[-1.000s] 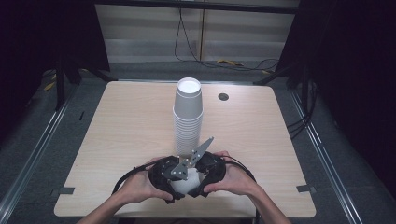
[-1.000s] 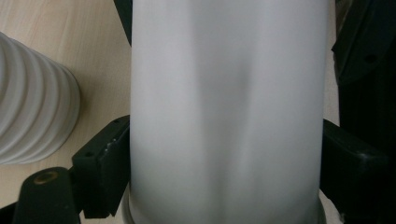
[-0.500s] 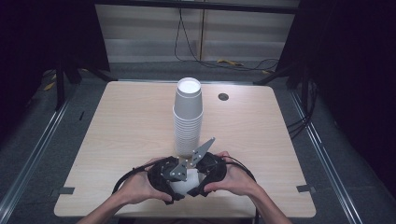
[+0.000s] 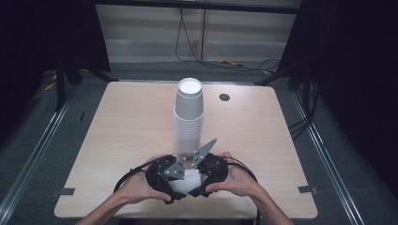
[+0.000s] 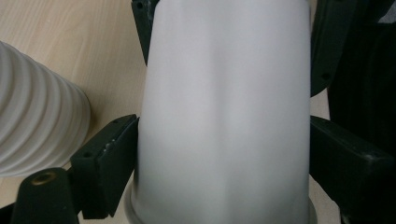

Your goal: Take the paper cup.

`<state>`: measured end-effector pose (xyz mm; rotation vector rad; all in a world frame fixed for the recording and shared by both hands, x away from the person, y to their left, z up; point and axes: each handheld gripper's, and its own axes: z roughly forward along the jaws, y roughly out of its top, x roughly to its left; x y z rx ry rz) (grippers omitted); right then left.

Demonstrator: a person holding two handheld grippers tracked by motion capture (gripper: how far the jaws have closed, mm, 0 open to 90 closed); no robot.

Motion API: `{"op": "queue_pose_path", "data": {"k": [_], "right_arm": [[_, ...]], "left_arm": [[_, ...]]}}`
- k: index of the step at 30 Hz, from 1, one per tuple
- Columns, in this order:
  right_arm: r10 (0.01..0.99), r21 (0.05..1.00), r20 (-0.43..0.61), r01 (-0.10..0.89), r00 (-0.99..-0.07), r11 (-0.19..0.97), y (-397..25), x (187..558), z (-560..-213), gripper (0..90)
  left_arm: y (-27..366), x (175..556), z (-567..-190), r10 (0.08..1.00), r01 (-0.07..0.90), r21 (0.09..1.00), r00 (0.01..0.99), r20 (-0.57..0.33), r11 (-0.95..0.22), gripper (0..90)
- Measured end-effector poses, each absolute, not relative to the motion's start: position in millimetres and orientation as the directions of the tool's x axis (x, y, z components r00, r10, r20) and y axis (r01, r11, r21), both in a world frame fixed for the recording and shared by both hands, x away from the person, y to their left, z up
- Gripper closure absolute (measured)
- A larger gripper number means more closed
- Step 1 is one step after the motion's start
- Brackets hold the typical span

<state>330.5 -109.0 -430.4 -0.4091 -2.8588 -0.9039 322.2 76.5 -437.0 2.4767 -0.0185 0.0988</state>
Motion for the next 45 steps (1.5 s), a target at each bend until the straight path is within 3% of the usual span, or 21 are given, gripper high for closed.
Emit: {"op": "queue_pose_path", "data": {"k": [12, 18, 31, 35, 45], "right_arm": [[0.246, 0.556, 0.187, 0.309, -0.951, 0.772, -117, 334, -429, 23.2], [0.269, 0.578, 0.171, 0.317, -0.948, 0.752, -128, 337, -426, 22.8], [0.339, 0.640, 0.171, 0.366, -0.925, 0.676, -154, 344, -425, 22.4], [0.362, 0.669, 0.182, 0.385, -0.914, 0.636, -159, 345, -426, 22.4], [0.358, 0.765, 0.213, 0.383, -0.909, 0.518, -171, 343, -425, 22.3]], "left_arm": [[100, 330, -421, 0.042, 0.004, 0.752, 0.999, 0.032, -0.660, 15.8], [111, 333, -419, 0.099, 0.056, 0.808, 0.995, 0.003, -0.586, 16.3], [125, 334, -414, 0.148, 0.069, 0.856, 0.989, 0.010, -0.513, 16.2], [128, 334, -417, 0.214, 0.091, 0.878, 0.977, 0.014, -0.470, 16.3], [137, 339, -417, 0.235, 0.148, 0.917, 0.970, -0.062, -0.369, 16.2]]}}
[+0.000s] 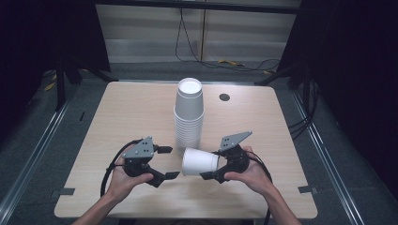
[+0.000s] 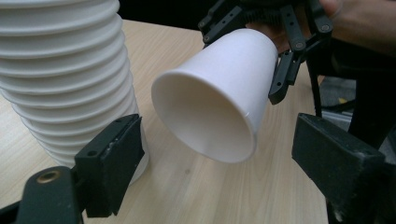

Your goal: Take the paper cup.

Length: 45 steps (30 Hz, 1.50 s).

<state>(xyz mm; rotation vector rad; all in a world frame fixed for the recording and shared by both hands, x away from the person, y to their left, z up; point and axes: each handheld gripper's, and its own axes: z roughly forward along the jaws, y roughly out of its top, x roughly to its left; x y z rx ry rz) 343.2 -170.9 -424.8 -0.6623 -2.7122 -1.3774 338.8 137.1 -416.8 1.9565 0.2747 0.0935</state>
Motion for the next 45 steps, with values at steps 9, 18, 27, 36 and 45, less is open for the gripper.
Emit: {"op": "queue_pose_path", "data": {"k": [9, 18, 27, 36, 45], "right_arm": [[0.344, 0.839, 0.236, 0.369, -0.909, 0.400, -176, 342, -423, 22.2], [0.312, 0.879, 0.282, 0.375, -0.907, 0.295, -178, 343, -428, 22.1], [0.284, 0.916, 0.263, 0.332, -0.922, 0.227, -172, 339, -432, 22.1], [0.250, 0.925, 0.253, 0.310, -0.934, 0.219, -166, 336, -433, 22.2], [0.225, 0.921, 0.257, 0.309, -0.940, 0.236, -163, 334, -433, 22.3]], "left_arm": [[141, 339, -416, 0.241, 0.158, 0.942, 0.967, -0.086, -0.297, 16.1], [141, 339, -417, 0.233, 0.174, 0.949, 0.966, -0.113, -0.263, 15.8], [141, 340, -416, 0.224, 0.192, 0.955, 0.964, -0.141, -0.226, 15.5], [138, 340, -419, 0.213, 0.213, 0.955, 0.962, -0.169, -0.205, 15.4], [132, 341, -423, 0.234, 0.217, 0.953, 0.958, -0.166, -0.210, 2.9]]}}
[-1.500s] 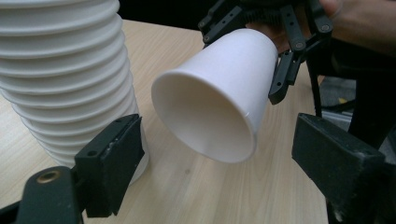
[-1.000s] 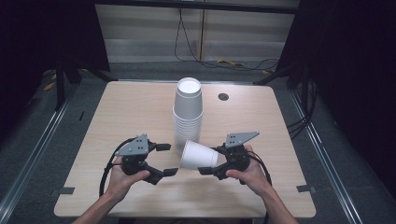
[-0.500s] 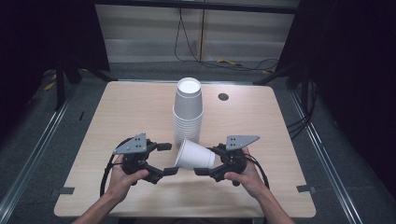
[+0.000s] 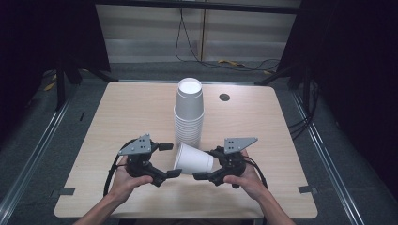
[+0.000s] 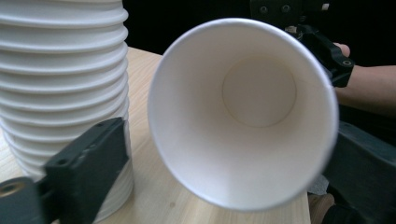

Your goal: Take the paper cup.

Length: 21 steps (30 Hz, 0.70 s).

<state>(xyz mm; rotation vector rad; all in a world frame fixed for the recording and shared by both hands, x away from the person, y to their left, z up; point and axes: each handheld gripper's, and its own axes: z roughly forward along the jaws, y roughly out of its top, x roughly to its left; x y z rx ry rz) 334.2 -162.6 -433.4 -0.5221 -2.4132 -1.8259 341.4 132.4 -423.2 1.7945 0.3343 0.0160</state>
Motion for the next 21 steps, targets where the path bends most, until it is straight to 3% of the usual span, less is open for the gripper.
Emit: {"op": "queue_pose_path", "data": {"k": [16, 21], "right_arm": [[0.161, 0.922, 0.248, 0.284, -0.955, 0.263, -153, 329, -432, 22.3], [0.157, 0.922, 0.244, 0.279, -0.957, 0.270, -152, 328, -432, 22.3]], "left_arm": [[119, 338, -424, 0.163, 0.198, 0.953, 0.973, -0.164, -0.227, 0.0], [117, 337, -425, 0.132, 0.189, 0.956, 0.978, -0.162, -0.225, 4.5]]}}
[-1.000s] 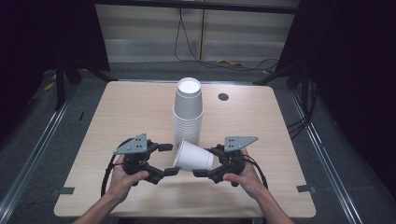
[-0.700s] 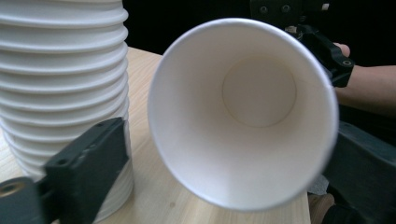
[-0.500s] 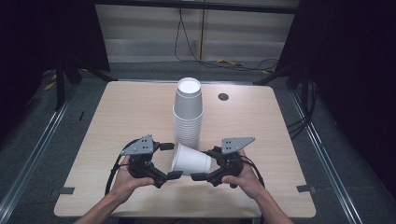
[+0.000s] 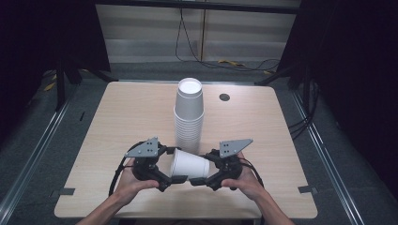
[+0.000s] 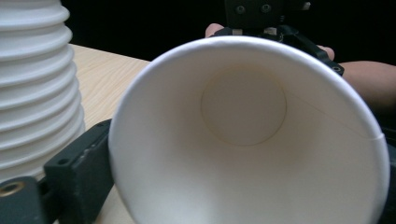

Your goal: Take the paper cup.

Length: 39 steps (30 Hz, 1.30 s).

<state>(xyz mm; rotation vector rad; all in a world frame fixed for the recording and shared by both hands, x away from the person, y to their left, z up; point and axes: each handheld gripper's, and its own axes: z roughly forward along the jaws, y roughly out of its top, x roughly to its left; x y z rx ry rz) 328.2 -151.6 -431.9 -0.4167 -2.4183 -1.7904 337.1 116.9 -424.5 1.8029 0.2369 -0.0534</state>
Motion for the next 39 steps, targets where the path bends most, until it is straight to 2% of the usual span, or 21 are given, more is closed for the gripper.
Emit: {"op": "queue_pose_path", "data": {"k": [19, 31, 39], "right_arm": [[0.149, 0.900, 0.293, 0.325, -0.945, 0.291, -149, 331, -434, 20.5], [0.206, 0.889, 0.279, 0.333, -0.938, 0.313, -151, 332, -433, 13.9], [0.276, 0.894, 0.263, 0.341, -0.924, 0.289, -158, 332, -431, 13.9]], "left_arm": [[120, 337, -420, 0.125, 0.188, 0.946, 0.979, -0.159, -0.264, 8.6], [124, 338, -420, 0.155, 0.192, 0.934, 0.976, -0.151, -0.300, 8.8], [131, 343, -420, 0.192, 0.206, 0.928, 0.970, -0.151, -0.311, 8.9]]}}
